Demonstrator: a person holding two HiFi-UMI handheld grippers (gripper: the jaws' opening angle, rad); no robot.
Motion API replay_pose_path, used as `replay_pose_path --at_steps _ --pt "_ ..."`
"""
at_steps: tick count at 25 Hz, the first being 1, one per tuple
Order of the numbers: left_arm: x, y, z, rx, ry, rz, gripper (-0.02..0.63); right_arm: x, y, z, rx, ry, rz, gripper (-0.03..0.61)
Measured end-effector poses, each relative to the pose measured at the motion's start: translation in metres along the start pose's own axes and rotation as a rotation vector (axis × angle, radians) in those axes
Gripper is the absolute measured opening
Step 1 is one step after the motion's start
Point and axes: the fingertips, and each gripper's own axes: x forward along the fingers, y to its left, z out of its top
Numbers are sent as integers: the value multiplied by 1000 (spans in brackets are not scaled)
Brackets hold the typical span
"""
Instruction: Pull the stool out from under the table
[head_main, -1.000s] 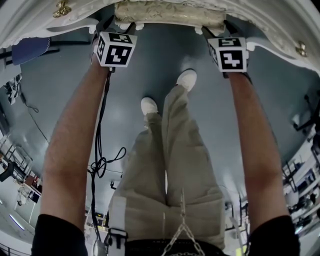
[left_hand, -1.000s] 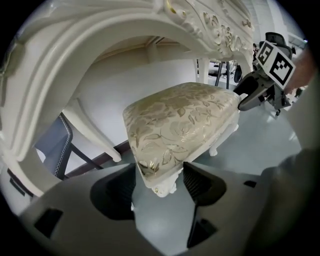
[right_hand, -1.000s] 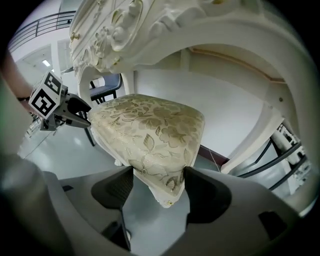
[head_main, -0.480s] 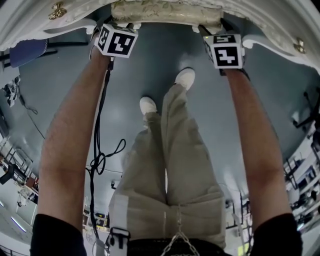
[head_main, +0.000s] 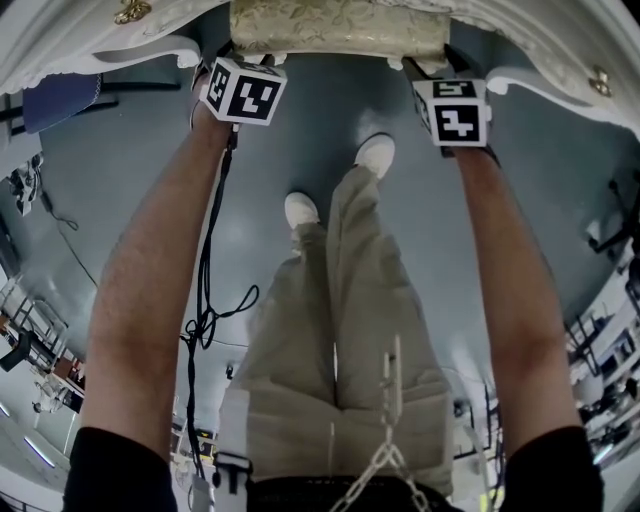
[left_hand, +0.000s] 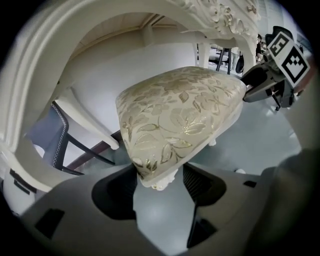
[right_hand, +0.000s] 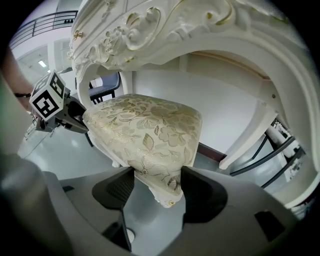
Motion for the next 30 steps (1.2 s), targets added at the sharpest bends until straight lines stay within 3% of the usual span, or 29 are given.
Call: replay_pose_path --at_steps 18,30 --pt "-21 -30 -52 13 -12 -58 278 -28 37 -51 36 24 -27 291" --pt "-45 -64 -90 26 31 -130 278 -56 57 -93 48 100 -21 291"
